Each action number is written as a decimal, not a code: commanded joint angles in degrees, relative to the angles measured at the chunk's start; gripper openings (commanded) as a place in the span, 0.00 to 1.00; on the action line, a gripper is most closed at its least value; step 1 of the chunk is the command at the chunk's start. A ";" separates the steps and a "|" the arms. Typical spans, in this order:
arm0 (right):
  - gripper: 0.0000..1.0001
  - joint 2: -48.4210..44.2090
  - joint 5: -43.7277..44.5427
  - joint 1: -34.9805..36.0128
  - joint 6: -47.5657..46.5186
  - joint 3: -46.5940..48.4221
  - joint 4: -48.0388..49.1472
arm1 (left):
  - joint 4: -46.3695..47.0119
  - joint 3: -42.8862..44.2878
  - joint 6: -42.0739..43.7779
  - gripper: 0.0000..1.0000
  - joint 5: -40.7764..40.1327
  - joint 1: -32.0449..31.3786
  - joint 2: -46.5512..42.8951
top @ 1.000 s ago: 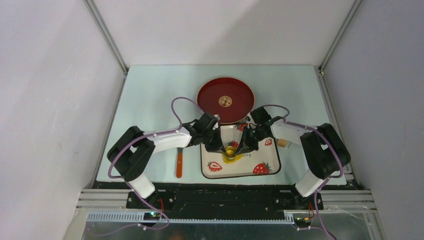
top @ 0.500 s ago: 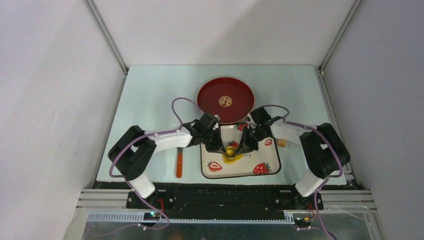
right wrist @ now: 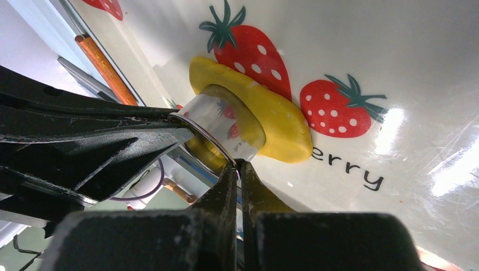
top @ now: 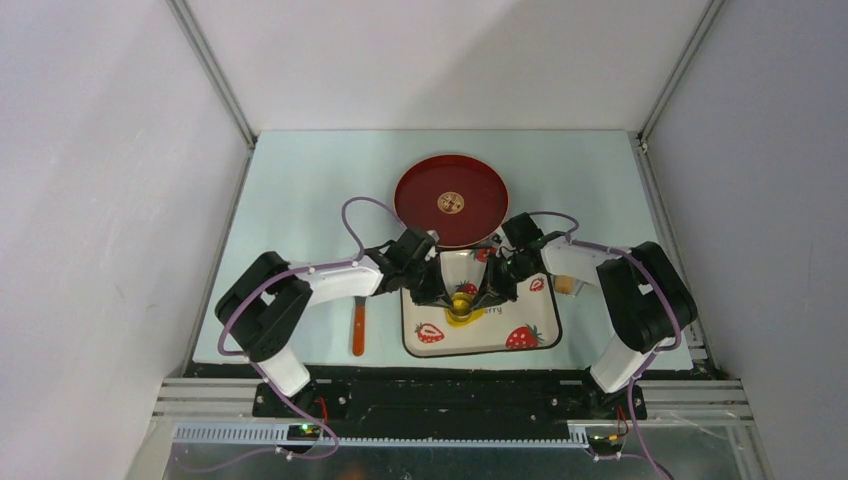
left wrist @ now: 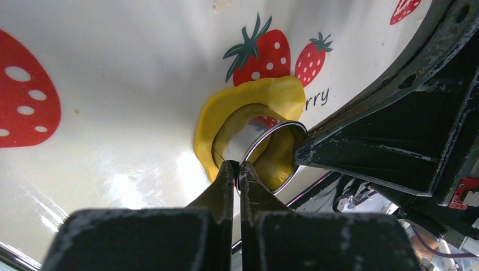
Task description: Roll out the dumpling wrappers from the dough
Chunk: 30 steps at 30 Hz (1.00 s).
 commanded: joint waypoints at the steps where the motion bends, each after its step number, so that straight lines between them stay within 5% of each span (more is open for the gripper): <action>1: 0.00 5.42 12.96 1.18 -0.89 -2.56 1.45 | 0.30 -4.17 -2.89 0.00 -3.28 -1.26 5.43; 30: 0.00 6.97 18.74 2.57 -1.08 -3.57 -0.77 | -0.68 -8.80 -8.31 0.00 -6.00 -0.27 5.27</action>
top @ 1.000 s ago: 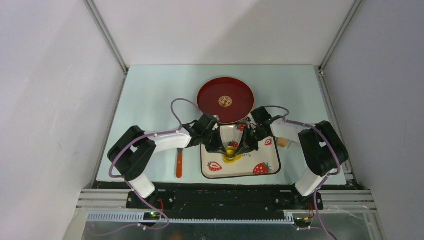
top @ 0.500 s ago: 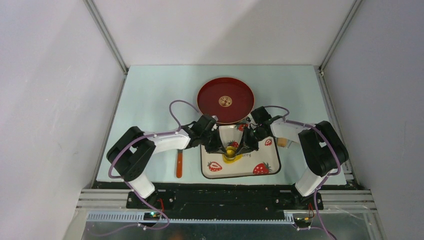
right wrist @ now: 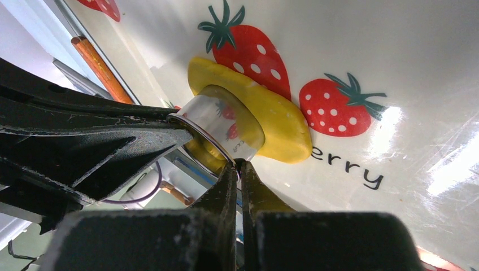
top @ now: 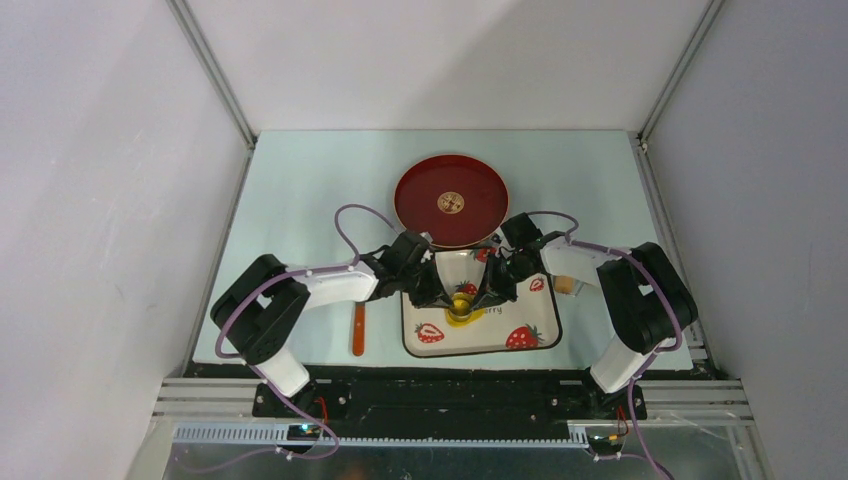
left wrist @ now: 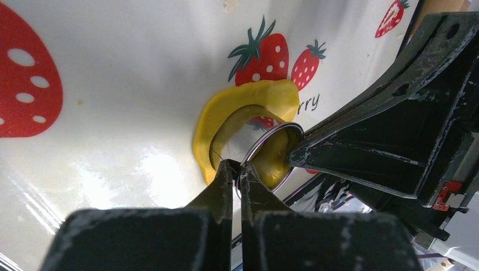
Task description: Roll out the dumpling wrappers from the dough
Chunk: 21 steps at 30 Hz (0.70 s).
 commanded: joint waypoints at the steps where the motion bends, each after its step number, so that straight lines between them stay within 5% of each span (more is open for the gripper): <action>1: 0.00 6.76 17.34 2.13 -1.32 -3.56 -0.52 | -6.58 -4.44 -2.64 0.00 -6.63 -0.94 6.44; 21: 0.00 9.47 17.56 3.65 0.05 -3.55 -0.88 | -8.84 -4.93 -4.08 0.00 -7.52 -1.05 7.47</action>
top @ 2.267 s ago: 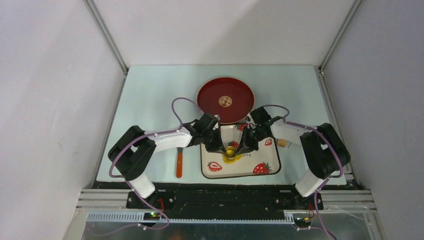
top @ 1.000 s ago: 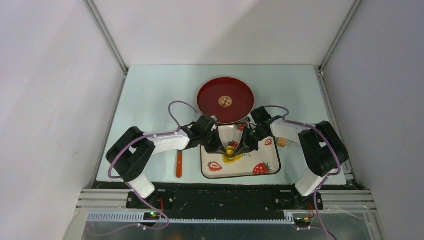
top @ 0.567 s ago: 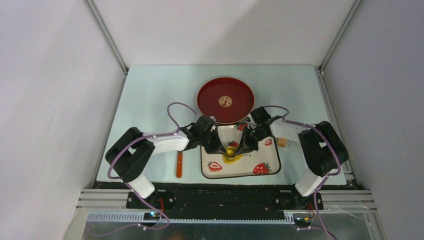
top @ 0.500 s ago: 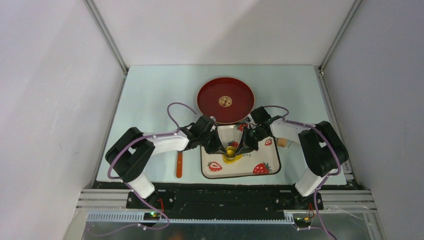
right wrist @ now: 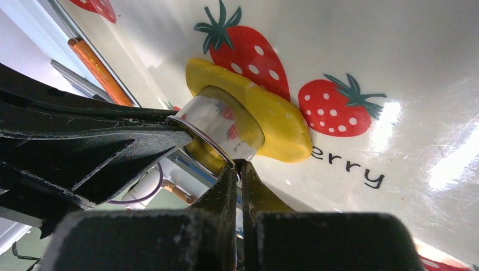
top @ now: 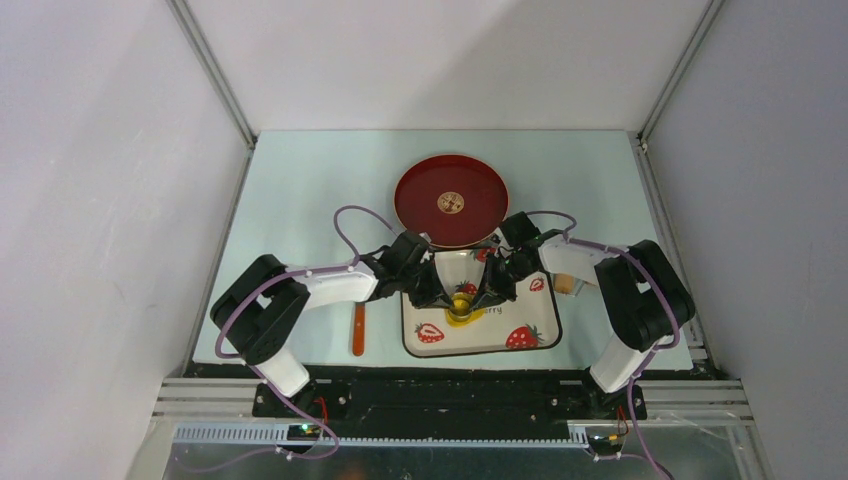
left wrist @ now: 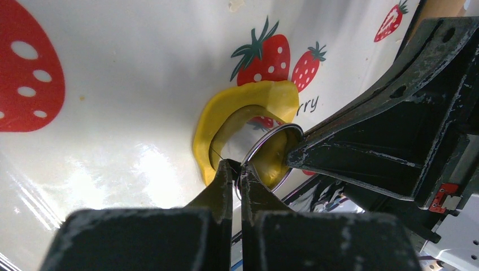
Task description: Roll out the dumpling wrappers from the dough
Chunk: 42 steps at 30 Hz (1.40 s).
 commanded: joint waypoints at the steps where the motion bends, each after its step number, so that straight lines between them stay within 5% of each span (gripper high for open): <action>1: 0.00 8.20 17.53 3.39 -0.15 -4.32 0.55 | -8.75 -4.59 -2.19 0.00 -7.30 -1.10 7.59; 12: 0.03 2.31 14.89 3.52 -0.36 -0.96 -1.14 | -8.82 -2.86 1.23 0.00 -7.41 -0.71 3.51; 28: 0.58 -7.47 12.30 4.00 -0.52 7.75 -8.14 | -12.64 3.77 6.50 0.27 -6.39 -0.55 -1.57; 38: 0.81 -14.08 11.81 3.71 -0.67 11.50 -12.13 | -14.68 5.98 8.97 0.44 -5.32 -0.64 -7.80; 42: 0.83 -16.88 11.96 1.88 -1.29 11.47 -14.18 | -14.60 5.58 9.55 0.58 -6.31 -0.56 -13.43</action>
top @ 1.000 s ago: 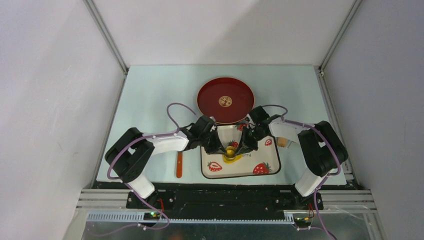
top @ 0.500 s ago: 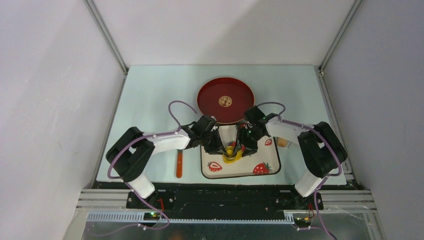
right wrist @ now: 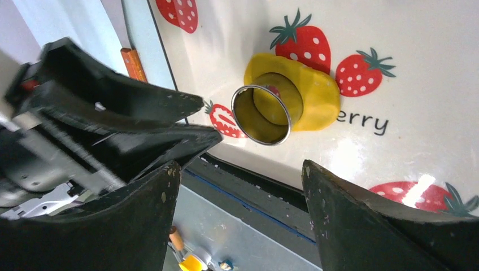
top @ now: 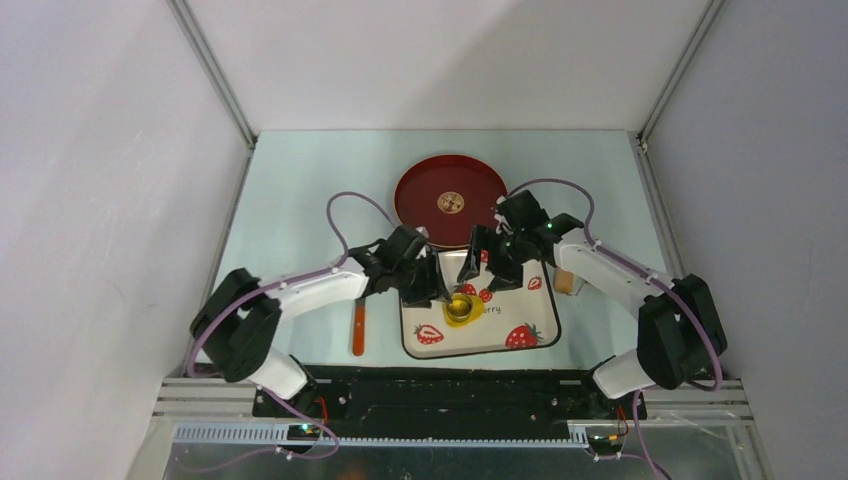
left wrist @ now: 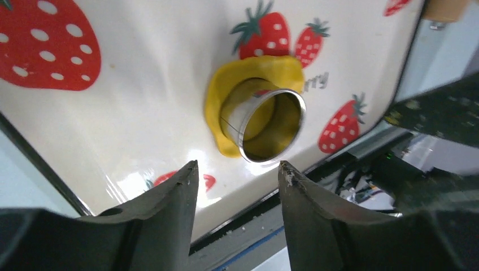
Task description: Roll out the dumpling wrappers from the dough
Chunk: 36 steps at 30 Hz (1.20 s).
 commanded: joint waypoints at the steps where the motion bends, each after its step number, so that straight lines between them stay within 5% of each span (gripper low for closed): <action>1: 0.83 -4.18 0.40 -2.03 -1.30 1.27 -3.60 | -0.61 0.97 2.12 0.61 -1.85 -0.04 -8.53; 12: 0.76 -8.96 -7.43 -15.92 -5.55 -11.61 1.19 | 3.93 -6.44 2.00 0.68 -0.61 1.59 -23.10; 18: 0.65 -2.02 -7.86 -13.42 -5.51 -13.42 5.94 | 11.30 -13.80 -0.09 0.76 0.61 3.67 -32.12; 23: 0.45 4.70 -8.51 -10.19 -3.47 -13.43 10.49 | 14.92 -18.28 -2.09 0.76 2.84 6.18 -34.91; 36: 0.33 13.85 -7.67 -7.08 -1.37 -10.59 14.77 | 14.96 -21.04 -1.86 0.76 2.79 6.81 -33.61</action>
